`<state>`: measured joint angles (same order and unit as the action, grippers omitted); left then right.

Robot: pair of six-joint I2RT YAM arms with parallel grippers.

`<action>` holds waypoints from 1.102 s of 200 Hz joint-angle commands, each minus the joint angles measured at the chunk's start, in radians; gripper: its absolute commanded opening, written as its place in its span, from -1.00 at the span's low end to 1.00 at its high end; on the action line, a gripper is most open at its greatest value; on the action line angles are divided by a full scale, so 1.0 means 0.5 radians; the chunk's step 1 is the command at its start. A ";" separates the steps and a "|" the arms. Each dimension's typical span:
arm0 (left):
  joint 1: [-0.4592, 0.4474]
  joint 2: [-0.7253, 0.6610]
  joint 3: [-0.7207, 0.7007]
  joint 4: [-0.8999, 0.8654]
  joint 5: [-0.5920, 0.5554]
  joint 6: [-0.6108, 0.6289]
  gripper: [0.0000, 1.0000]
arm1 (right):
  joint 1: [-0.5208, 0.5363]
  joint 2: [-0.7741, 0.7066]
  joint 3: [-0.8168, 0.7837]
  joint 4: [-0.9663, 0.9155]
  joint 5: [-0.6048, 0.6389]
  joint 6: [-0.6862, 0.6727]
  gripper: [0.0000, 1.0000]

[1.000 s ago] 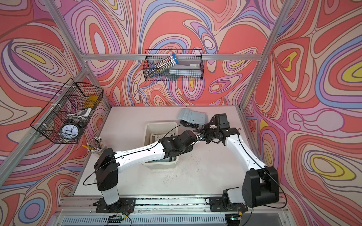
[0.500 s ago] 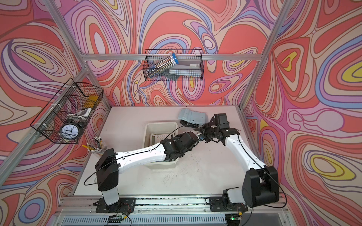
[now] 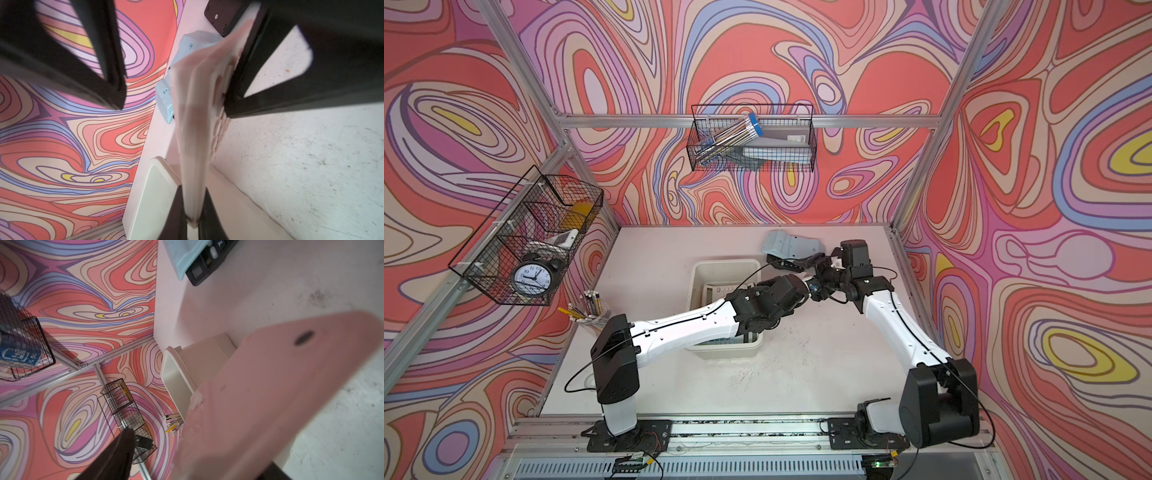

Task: Put the calculator in the storage box
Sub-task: Pick up the calculator from the center of the board.

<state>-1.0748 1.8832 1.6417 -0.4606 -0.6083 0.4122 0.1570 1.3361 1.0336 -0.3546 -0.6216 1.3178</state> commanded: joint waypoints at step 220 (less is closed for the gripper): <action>0.653 -0.300 0.383 -0.594 1.407 -1.139 -1.00 | 0.073 -0.814 -0.195 0.288 0.344 -1.322 0.96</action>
<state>-0.9314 1.7859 1.8580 -0.8646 0.2249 0.0624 0.1833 1.0313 0.9596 -0.2066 -0.3782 0.7242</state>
